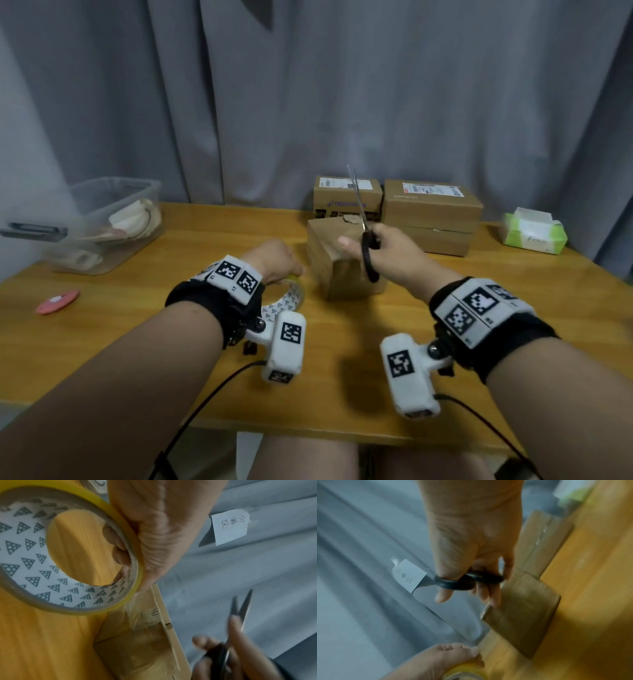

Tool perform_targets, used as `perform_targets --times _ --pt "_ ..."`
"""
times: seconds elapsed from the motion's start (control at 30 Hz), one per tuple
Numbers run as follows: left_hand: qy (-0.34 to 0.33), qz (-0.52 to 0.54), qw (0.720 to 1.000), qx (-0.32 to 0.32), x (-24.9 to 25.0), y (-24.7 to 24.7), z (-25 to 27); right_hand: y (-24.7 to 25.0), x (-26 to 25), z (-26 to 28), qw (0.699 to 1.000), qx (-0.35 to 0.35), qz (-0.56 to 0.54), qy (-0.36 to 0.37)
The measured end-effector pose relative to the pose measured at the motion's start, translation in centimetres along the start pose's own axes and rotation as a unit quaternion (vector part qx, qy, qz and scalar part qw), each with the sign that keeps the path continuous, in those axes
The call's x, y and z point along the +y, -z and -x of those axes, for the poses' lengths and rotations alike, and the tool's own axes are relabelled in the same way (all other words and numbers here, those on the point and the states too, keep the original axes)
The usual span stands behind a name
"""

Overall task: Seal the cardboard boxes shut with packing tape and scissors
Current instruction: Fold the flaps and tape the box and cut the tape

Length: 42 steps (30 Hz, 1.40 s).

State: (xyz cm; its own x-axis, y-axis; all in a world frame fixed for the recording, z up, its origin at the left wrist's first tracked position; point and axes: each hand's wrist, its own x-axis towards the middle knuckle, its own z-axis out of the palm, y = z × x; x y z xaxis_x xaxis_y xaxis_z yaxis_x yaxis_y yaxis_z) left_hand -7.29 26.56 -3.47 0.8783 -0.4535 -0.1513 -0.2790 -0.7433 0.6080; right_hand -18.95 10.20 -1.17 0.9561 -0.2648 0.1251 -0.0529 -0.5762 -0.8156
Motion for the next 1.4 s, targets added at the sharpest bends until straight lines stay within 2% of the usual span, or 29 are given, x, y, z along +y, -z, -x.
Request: perform_targets --times 0.03,0.07,0.13,0.17,0.23,0.4,0.53,0.87,1.17,1.4 --pt "0.001 -0.004 1.0 -0.003 0.0 0.1 0.1 0.5 -0.2 1.1 0.996 -0.074 0.012 -0.052" --pt "0.002 -0.015 1.0 -0.007 0.2 0.1 0.2 0.9 -0.2 2.0 0.979 -0.164 0.043 -0.113" --pt "0.0 -0.044 0.999 -0.024 0.6 0.4 0.7 1.4 0.4 3.2 0.915 -0.326 0.096 -0.217" --pt "-0.002 -0.058 0.998 -0.032 0.7 0.6 0.9 1.3 0.8 3.5 0.887 -0.376 0.107 -0.246" --pt "-0.003 -0.082 0.996 -0.042 0.9 0.9 1.0 0.9 1.7 3.5 0.863 -0.413 0.121 -0.265" --pt "-0.025 -0.098 0.993 -0.059 0.3 1.1 0.8 -0.2 2.5 2.8 0.853 -0.427 0.122 -0.275" --pt "-0.046 -0.055 0.996 -0.053 -0.2 0.9 0.6 -1.4 2.7 2.1 0.87 -0.407 0.085 -0.263" --pt "-0.025 -0.007 0.997 -0.069 -1.1 1.4 0.6 -3.3 3.9 1.6 0.891 -0.392 0.021 -0.227" --pt "-0.022 -0.013 0.998 -0.051 -1.2 1.6 -0.1 -5.3 1.7 0.8 0.935 -0.301 0.005 -0.189" --pt "-0.012 0.015 0.999 -0.043 -2.0 2.1 -0.1 -4.2 2.5 0.6 0.955 -0.255 0.042 -0.142"
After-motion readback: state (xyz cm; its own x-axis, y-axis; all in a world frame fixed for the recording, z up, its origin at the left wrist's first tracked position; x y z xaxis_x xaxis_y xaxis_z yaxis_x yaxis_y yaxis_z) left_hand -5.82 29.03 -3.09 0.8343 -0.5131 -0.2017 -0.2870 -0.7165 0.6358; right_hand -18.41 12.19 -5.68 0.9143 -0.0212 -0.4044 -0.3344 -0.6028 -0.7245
